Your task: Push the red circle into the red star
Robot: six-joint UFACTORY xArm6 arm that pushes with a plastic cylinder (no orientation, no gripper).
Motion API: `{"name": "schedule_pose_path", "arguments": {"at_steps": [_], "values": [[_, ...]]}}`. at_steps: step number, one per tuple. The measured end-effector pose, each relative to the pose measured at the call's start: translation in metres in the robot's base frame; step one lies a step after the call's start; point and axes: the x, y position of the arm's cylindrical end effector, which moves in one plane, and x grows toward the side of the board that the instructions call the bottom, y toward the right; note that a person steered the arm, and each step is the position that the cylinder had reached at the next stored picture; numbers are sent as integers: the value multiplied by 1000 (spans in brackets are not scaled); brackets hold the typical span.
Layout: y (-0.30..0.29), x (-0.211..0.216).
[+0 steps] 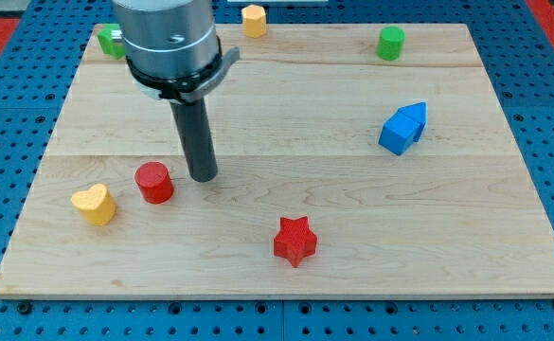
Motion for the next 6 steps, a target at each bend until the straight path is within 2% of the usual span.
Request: {"name": "schedule_pose_path", "arguments": {"at_steps": [1,2,3,5,6], "values": [[-18,-44],[-84,-43],[-93,-3],[26,56],[36,59]]}}
